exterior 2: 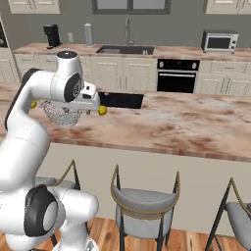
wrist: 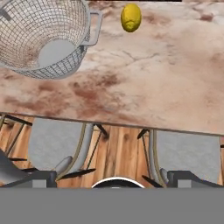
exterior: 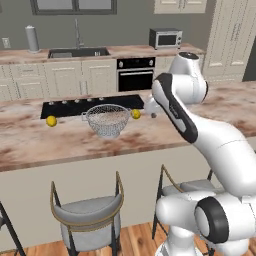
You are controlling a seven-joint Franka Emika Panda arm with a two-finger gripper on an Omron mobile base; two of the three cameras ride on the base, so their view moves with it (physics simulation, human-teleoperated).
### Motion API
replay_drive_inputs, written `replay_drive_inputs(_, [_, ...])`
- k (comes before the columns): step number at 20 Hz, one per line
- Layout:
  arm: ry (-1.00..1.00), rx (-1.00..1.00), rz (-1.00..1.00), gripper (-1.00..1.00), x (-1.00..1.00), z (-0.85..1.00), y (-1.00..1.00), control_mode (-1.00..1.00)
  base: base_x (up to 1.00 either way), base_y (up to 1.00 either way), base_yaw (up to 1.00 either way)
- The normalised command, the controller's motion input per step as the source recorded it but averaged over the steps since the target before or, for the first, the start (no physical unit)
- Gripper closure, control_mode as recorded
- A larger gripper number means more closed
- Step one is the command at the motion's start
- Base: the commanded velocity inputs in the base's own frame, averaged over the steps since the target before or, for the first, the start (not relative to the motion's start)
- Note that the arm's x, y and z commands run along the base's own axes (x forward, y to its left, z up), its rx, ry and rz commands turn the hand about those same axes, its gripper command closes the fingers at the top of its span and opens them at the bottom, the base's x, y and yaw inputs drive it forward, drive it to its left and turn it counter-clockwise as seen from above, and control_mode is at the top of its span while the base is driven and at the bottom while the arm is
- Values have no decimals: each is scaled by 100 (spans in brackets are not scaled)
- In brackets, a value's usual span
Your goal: Place the lemons inside the fridge drawer. Close the drawer after placing the vegetables.
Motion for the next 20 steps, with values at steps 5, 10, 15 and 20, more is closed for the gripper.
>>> replay_drive_inputs(5, [16,13,12,-100,100,-3,1,-100,0,0,0])
replay_drive_inputs(10, [10,0,4,-100,84,-34,8,-100,0,0,0])
replay_drive_inputs(15, [9,-5,2,-100,80,-69,20,-100,0,0,0])
replay_drive_inputs(20, [13,-4,1,-100,36,-30,2,-100,0,0,0])
